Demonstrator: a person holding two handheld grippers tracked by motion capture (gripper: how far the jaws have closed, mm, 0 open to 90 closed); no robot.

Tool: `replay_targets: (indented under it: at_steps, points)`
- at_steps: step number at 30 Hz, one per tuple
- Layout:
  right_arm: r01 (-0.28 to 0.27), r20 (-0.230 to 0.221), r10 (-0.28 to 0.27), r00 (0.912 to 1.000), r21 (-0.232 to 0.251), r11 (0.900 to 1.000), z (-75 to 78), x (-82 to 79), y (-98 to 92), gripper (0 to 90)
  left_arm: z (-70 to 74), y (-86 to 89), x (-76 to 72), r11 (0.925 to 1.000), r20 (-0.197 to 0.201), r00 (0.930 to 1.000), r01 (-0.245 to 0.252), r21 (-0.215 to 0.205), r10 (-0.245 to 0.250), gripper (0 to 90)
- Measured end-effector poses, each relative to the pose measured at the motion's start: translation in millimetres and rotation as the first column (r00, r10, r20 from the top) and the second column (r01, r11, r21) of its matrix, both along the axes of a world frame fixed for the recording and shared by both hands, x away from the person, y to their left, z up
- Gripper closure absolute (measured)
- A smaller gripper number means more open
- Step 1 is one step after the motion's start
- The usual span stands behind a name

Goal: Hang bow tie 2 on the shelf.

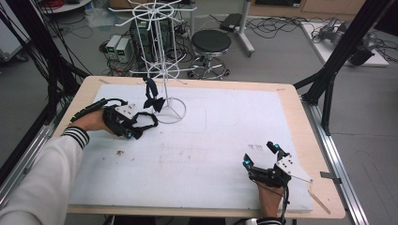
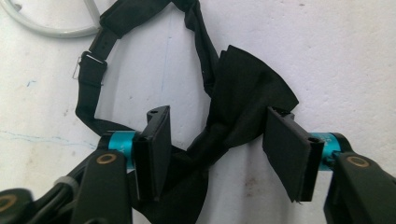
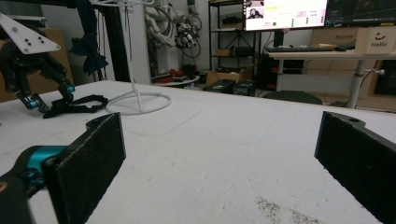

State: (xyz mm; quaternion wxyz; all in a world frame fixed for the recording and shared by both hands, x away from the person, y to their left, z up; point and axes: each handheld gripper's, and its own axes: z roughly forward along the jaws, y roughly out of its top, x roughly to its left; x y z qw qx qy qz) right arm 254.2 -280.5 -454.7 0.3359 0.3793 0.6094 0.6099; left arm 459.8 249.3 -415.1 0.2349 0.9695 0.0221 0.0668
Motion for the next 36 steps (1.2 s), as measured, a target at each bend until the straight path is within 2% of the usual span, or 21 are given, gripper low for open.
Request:
replay_targets:
  at_steps: [3, 4, 5, 6, 7, 8, 13, 16, 22, 26, 30, 31, 33, 35, 36]
  points:
    - [0.001, 0.002, -0.001, 1.0000, -0.001, 1.000, 0.0, 0.1, -0.1, 1.0, 0.8, 0.7, 0.9, 0.9998, -0.011, 0.9998, 0.015, 0.016, -0.015, 52.4]
    - [0.000, 0.002, 0.000, 1.0000, 0.000, 1.000, 0.0, 0.1, -0.1, 1.0, 0.8, 0.6, 0.8, 0.9998, -0.009, 0.9999, 0.011, 0.018, -0.011, 54.4]
    - [0.001, -0.001, -0.001, 1.0000, 0.001, 1.000, 0.0, -0.1, 0.1, 1.0, 0.4, 0.1, -0.7, 0.9999, -0.021, 0.9997, -0.014, 0.007, 0.014, 57.1]
    - [0.000, -0.001, 0.000, 1.0000, 0.000, 1.000, 0.0, -0.1, 0.1, 1.0, 2.1, 0.2, -1.2, 0.9998, -0.023, 0.9997, -0.005, 0.020, 0.005, 62.9]
    - [0.001, -0.001, -0.001, 1.0000, 0.001, 1.000, 0.0, -0.1, 0.1, 1.0, 2.7, 0.1, -2.7, 0.9998, -0.025, 0.9997, -0.002, 0.021, 0.003, 73.4]
    - [0.001, 0.001, -0.001, 1.0000, 0.000, 1.000, 0.0, 0.0, 0.0, 1.0, 2.5, -0.6, -3.9, 0.9997, -0.038, 0.9991, -0.020, 0.017, 0.020, 74.7]
    - [0.001, -0.001, -0.001, 1.0000, 0.001, 1.000, 0.0, -0.1, 0.1, 1.0, 3.6, -2.9, -5.3, 0.9991, -0.035, 0.9988, -0.033, 0.027, 0.034, 76.1]
    - [0.001, 0.002, -0.001, 1.0000, 0.000, 1.000, 0.0, 0.1, 0.0, 1.0, 3.8, -4.4, -7.1, 0.9989, -0.036, 0.9983, -0.045, 0.013, 0.045, 76.0]
    - [0.000, 0.001, 0.000, 1.0000, -0.001, 1.000, 0.0, 0.1, 0.0, 1.1, 7.7, -7.9, -11.6, 0.9996, -0.003, 0.9996, -0.029, -0.002, 0.029, 76.1]
    - [0.001, 0.002, -0.001, 1.0000, -0.002, 1.000, 0.0, -0.1, 0.2, 1.0, 11.4, -5.6, -15.8, 0.9976, 0.000, 0.9983, -0.059, -0.036, 0.059, 76.1]
    - [-0.001, 0.002, 0.001, 1.0000, -0.001, 1.000, 0.0, -0.1, 0.1, 1.0, 17.3, -1.7, -24.1, 0.9930, 0.014, 0.9967, -0.079, -0.089, 0.080, 76.1]
    - [-0.001, 0.003, 0.001, 1.0000, -0.002, 1.000, 0.0, -0.1, 0.1, 1.0, 20.0, -0.7, -25.5, 0.9940, 0.023, 0.9969, -0.073, -0.082, 0.075, 76.1]
    - [-0.003, 0.003, 0.003, 1.0000, -0.003, 1.000, 0.0, -0.1, 0.1, 1.0, 22.4, 0.8, -31.4, 0.9886, 0.029, 0.9950, -0.092, -0.120, 0.096, 76.0]
    - [-0.002, 0.005, 0.003, 1.0000, -0.002, 1.000, 0.0, 0.1, 0.1, 1.0, 24.6, 2.0, -33.8, 0.9874, 0.033, 0.9945, -0.094, -0.127, 0.099, 76.0]
    - [-0.002, 0.005, 0.002, 1.0000, -0.003, 1.000, 0.0, 0.0, 0.1, 1.0, 27.9, 4.2, -39.4, 0.9832, 0.040, 0.9925, -0.108, -0.147, 0.115, 76.0]
